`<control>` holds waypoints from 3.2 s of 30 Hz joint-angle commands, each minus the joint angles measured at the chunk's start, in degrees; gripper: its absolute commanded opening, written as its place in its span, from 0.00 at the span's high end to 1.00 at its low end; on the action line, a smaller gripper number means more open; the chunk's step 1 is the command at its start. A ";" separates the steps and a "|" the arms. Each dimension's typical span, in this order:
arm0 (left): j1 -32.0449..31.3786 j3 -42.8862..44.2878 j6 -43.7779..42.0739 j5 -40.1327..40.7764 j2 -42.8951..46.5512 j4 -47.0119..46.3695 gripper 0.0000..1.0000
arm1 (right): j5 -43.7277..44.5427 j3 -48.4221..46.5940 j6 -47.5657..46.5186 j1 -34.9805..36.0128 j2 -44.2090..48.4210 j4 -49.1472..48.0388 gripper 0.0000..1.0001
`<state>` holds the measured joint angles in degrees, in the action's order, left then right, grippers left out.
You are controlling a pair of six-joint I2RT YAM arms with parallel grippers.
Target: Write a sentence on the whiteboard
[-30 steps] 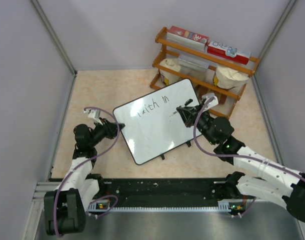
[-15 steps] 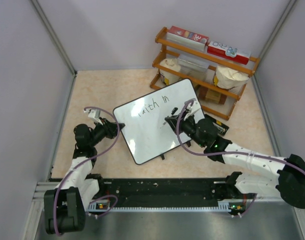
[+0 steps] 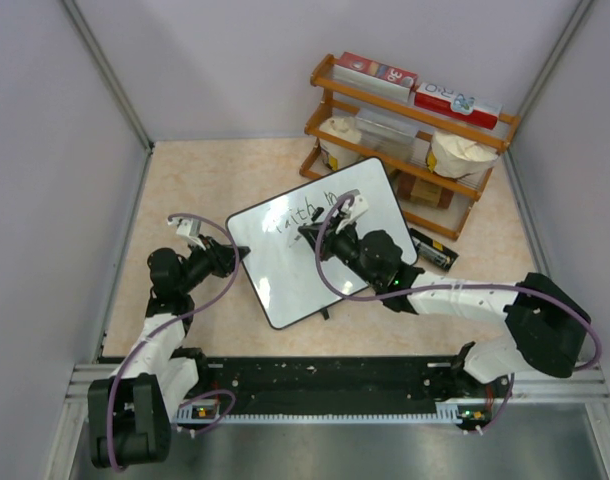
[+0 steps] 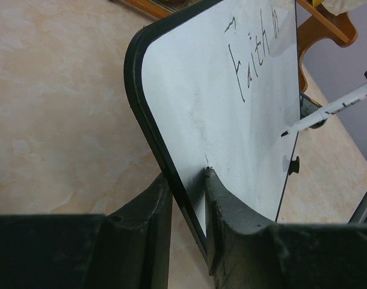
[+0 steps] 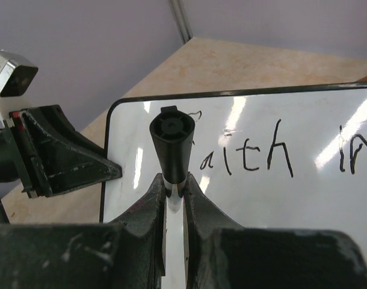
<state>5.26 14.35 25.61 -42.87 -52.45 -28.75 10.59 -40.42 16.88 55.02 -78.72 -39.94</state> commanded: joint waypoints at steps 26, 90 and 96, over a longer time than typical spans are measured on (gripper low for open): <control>0.02 -0.99 -4.25 2.27 -1.34 -1.92 1.00 | 1.81 -3.70 -1.24 0.70 -7.59 -5.32 1.00; 0.02 -0.64 -4.16 2.09 -2.13 -1.83 1.00 | 0.22 -4.22 -0.36 -2.55 -5.30 3.12 1.00; 0.02 -0.64 -4.25 2.09 -2.13 -1.75 1.00 | -0.31 -2.20 0.69 -2.73 -4.78 3.38 1.00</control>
<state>5.28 14.35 25.78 -43.11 -53.89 -29.95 10.72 -44.07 16.71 52.95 -83.74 -36.18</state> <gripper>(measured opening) 0.280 0.078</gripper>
